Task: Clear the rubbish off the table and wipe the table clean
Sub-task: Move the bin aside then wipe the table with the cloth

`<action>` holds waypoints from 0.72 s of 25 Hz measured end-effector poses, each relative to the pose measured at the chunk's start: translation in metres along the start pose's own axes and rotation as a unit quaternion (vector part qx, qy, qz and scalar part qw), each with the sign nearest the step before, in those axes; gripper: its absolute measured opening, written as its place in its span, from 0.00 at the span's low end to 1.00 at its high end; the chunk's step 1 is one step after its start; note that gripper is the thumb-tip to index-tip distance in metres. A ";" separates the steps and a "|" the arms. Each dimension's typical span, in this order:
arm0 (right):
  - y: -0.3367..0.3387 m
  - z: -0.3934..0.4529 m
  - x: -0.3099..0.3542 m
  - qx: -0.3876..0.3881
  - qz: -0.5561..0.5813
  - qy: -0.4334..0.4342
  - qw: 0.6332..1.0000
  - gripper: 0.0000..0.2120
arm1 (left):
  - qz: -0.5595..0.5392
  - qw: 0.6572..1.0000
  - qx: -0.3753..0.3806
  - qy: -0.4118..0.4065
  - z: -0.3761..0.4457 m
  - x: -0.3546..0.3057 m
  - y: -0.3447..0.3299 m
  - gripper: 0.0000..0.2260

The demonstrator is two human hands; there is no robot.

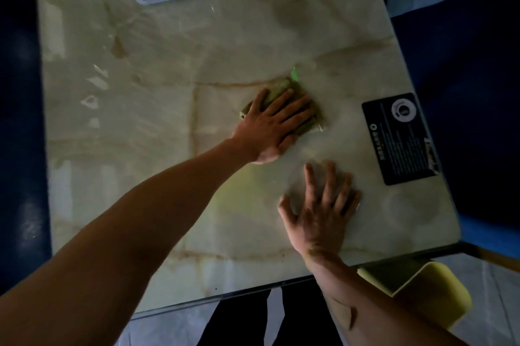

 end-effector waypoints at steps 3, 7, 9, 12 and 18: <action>-0.002 -0.001 -0.001 0.005 -0.001 -0.001 1.000 0.38 | 0.024 0.990 -0.002 -0.137 -0.023 -0.002 -0.001 0.25; -0.006 -0.001 -0.002 0.012 -0.015 0.003 1.000 0.38 | 0.024 0.985 0.004 -0.170 -0.067 0.014 -0.011 0.26; -0.006 -0.002 -0.002 0.012 -0.012 0.004 1.000 0.37 | 0.022 0.990 0.003 -0.142 -0.092 0.030 -0.014 0.27; -0.007 -0.001 -0.003 0.003 -0.002 0.004 1.000 0.37 | 0.030 0.999 -0.008 -0.045 -0.134 0.057 -0.015 0.26; -0.007 -0.002 -0.003 -0.002 -0.012 0.010 1.000 0.36 | -0.029 0.960 -0.004 0.278 -0.252 0.083 -0.022 0.26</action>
Point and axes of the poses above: each hand's wrist, its own z-axis towards the middle knuckle, its own y-axis out of the back of the hand, x = y × z, the point moved 7 cm from there along z, towards the middle knuckle, and after that the axes turned 2 degrees about -x, right-handed, at the moved point
